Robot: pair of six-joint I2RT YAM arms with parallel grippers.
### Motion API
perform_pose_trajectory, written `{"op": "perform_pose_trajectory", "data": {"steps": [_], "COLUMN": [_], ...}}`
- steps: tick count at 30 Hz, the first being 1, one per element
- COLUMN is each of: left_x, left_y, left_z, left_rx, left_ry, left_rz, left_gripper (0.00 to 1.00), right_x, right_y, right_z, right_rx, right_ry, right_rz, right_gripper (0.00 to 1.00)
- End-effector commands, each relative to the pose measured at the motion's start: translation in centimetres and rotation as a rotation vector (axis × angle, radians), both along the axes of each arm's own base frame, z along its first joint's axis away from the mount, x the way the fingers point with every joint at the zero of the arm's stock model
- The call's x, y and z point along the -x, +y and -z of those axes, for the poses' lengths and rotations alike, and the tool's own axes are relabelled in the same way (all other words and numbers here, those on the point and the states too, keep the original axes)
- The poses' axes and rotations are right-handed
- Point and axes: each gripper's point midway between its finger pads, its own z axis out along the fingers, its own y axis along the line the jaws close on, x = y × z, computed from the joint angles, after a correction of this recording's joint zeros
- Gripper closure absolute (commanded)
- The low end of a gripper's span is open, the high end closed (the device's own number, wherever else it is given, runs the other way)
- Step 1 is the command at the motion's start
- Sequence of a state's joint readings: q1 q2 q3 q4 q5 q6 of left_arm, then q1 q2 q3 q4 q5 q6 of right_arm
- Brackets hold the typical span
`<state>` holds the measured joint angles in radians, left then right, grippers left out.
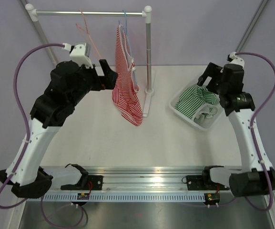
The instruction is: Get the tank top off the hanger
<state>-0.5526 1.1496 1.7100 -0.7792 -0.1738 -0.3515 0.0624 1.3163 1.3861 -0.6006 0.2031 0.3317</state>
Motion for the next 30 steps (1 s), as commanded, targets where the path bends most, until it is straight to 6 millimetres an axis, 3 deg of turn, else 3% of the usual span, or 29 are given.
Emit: {"op": "perform_pose_trajectory", "data": {"steps": [1, 2, 4, 5, 10, 13, 17, 22, 28, 30], "left_x": [-1.6, -1.7, -3.5, -3.9, -7.7, -8.5, -8.8, -9.3, -9.4, -8.6], "left_y": [-1.2, -1.5, -3.0, -3.2, -5.0, -5.3, -5.2, -5.3, -5.5, -5.8], "left_z": [-2.6, -4.1, -3.5, -4.4, -3.4, -3.2, -2.3, -0.6, -0.6, -1.4], "left_rx": [-0.019, -0.002, -0.03, -0.029, -0.099, -0.121, -0.138, -0.173, -0.138, -0.075], "left_ry": [-0.064, -0.091, -0.075, -0.087, -0.083, -0.08, -0.082, -0.065, -0.073, -0.065], "left_rz": [-0.035, -0.032, -0.029, -0.031, -0.054, -0.061, -0.071, -0.073, -0.077, -0.077], "left_gripper": [0.01, 0.01, 0.01, 0.01, 0.01, 0.01, 0.01, 0.01, 0.01, 0.01], "right_x": [3.1, 4.7, 6.3, 7.3, 11.1, 12.8, 14.2, 14.4, 13.7, 14.0], "right_y": [5.1, 7.1, 9.1, 9.8, 11.9, 11.5, 9.4, 6.8, 5.3, 5.3], "right_z": [-3.6, -4.9, -4.7, -5.3, -5.0, -4.7, -3.9, -2.8, 0.5, 0.5], "right_rx": [-0.164, -0.238, -0.327, -0.364, -0.458, -0.431, -0.325, -0.215, -0.175, -0.189], "right_ry": [-0.13, -0.165, -0.167, -0.187, -0.17, -0.159, -0.135, -0.129, -0.035, -0.007], "right_rz": [-0.259, -0.351, -0.447, -0.475, -0.594, -0.588, -0.504, -0.378, -0.292, -0.285], "right_gripper": [0.0, 0.01, 0.0, 0.01, 0.01, 0.01, 0.0, 0.0, 0.01, 0.01]}}
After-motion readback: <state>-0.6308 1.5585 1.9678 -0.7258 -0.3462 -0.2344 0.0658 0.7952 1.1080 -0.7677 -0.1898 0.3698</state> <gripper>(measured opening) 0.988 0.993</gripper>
